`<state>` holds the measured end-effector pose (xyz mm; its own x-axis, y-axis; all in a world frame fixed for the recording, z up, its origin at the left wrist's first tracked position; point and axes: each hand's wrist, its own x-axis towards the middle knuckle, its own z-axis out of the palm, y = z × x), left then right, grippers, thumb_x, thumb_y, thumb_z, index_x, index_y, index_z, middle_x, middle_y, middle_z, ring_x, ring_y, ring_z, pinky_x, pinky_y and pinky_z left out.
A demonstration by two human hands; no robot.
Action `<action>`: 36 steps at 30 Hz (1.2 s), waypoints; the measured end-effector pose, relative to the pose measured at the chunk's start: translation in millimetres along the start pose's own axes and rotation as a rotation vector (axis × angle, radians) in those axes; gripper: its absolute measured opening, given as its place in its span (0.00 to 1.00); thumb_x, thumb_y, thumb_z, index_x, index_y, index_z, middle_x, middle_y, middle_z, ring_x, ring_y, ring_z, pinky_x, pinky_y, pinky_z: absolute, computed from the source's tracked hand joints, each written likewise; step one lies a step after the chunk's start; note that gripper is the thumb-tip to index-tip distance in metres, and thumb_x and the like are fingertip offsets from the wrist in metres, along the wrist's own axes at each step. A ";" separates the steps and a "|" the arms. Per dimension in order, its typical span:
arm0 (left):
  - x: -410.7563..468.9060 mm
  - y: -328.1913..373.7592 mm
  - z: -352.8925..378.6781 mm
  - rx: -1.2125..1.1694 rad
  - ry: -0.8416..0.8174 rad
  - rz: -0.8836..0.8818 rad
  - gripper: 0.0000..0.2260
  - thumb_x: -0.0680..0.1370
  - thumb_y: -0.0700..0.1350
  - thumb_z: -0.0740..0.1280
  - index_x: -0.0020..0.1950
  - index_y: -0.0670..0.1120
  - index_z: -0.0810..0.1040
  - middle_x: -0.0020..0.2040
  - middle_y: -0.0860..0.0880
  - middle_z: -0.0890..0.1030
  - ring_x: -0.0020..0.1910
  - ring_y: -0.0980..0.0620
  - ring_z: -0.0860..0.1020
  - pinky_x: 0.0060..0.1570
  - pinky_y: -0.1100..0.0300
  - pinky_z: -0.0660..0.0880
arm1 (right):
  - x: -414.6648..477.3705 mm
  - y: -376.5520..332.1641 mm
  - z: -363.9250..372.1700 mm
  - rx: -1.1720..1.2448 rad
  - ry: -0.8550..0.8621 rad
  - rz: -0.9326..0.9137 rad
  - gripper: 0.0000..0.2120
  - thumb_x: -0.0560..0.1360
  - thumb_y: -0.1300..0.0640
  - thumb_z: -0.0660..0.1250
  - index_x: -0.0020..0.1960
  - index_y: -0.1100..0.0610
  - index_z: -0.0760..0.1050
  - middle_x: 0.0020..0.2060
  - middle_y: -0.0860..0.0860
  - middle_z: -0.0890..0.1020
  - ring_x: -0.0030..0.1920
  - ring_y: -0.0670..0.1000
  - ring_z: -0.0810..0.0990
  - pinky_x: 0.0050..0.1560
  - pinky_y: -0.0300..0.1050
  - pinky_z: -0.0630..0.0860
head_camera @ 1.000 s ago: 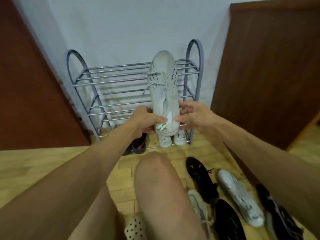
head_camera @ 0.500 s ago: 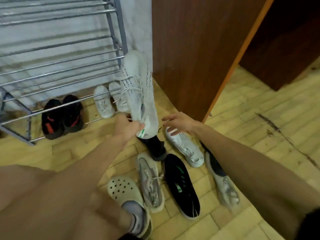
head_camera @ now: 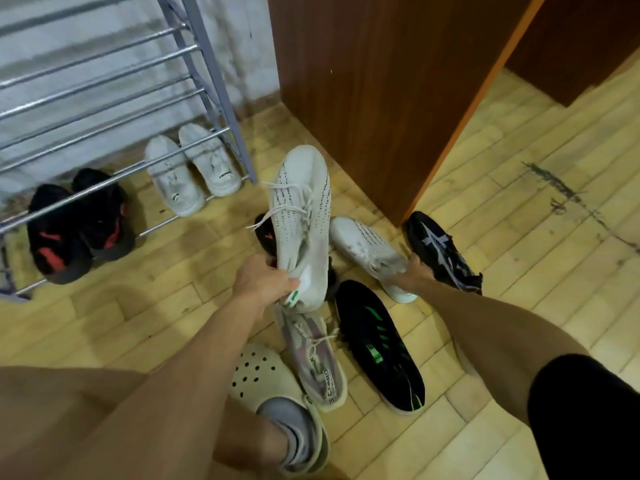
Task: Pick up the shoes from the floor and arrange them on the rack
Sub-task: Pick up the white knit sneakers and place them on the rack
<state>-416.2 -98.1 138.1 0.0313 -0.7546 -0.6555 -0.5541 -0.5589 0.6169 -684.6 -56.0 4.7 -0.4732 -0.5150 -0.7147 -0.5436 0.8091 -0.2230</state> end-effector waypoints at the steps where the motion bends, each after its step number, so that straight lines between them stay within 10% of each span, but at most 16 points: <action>1: 5.7 -0.4 0.1 -0.012 0.005 -0.017 0.18 0.67 0.37 0.76 0.55 0.42 0.78 0.53 0.43 0.82 0.51 0.41 0.81 0.54 0.46 0.79 | 1.3 -1.0 2.0 0.002 -0.027 0.017 0.56 0.68 0.39 0.73 0.79 0.58 0.41 0.79 0.58 0.50 0.78 0.61 0.50 0.75 0.57 0.57; 6: 14.1 4.9 1.4 -0.032 0.001 -0.028 0.10 0.68 0.37 0.75 0.39 0.47 0.76 0.50 0.41 0.83 0.48 0.41 0.82 0.51 0.46 0.80 | 7.1 1.7 10.6 -0.046 -0.003 0.066 0.42 0.70 0.50 0.73 0.76 0.61 0.57 0.75 0.61 0.59 0.74 0.62 0.59 0.72 0.56 0.63; 12: 13.6 -2.4 -0.7 -0.082 -0.016 -0.089 0.15 0.68 0.37 0.75 0.53 0.40 0.80 0.50 0.42 0.84 0.46 0.43 0.83 0.46 0.48 0.82 | 7.9 8.2 2.8 0.042 -0.056 0.067 0.37 0.65 0.54 0.76 0.70 0.60 0.67 0.70 0.58 0.65 0.70 0.59 0.66 0.60 0.55 0.78; 16: 3.0 -5.0 -4.0 -0.129 -0.030 -0.113 0.12 0.69 0.35 0.74 0.51 0.38 0.80 0.50 0.41 0.83 0.48 0.42 0.82 0.44 0.50 0.81 | -14.0 0.9 -12.1 0.059 -0.050 0.006 0.32 0.65 0.59 0.77 0.65 0.62 0.70 0.56 0.58 0.78 0.49 0.57 0.81 0.39 0.55 0.84; 20: -14.5 -0.9 -8.6 -0.196 -0.046 -0.158 0.13 0.70 0.34 0.74 0.53 0.37 0.79 0.50 0.40 0.82 0.45 0.43 0.80 0.37 0.52 0.78 | -46.9 -12.5 -32.1 0.045 -0.015 -0.066 0.27 0.66 0.58 0.78 0.62 0.62 0.76 0.46 0.58 0.83 0.42 0.57 0.85 0.39 0.53 0.84; 28: -48.6 7.1 -33.5 -0.422 -0.063 -0.159 0.16 0.76 0.35 0.68 0.64 0.35 0.73 0.50 0.42 0.78 0.53 0.44 0.76 0.58 0.48 0.74 | -92.6 -65.6 -44.0 0.388 -0.090 -0.265 0.31 0.66 0.57 0.79 0.66 0.60 0.73 0.55 0.56 0.77 0.50 0.59 0.82 0.43 0.56 0.84; 36: -39.4 7.1 -101.0 -0.530 0.149 -0.131 0.07 0.75 0.33 0.68 0.51 0.37 0.74 0.37 0.42 0.77 0.33 0.46 0.76 0.34 0.51 0.80 | -129.9 -161.2 -36.1 0.558 -0.257 -0.446 0.22 0.68 0.64 0.77 0.58 0.60 0.73 0.46 0.57 0.81 0.48 0.60 0.84 0.43 0.56 0.83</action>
<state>-337.3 -107.0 212.3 0.2102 -0.6865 -0.6960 -0.0453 -0.7180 0.6945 -560.5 -129.8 157.4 -0.0778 -0.7999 -0.5951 -0.1819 0.5983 -0.7804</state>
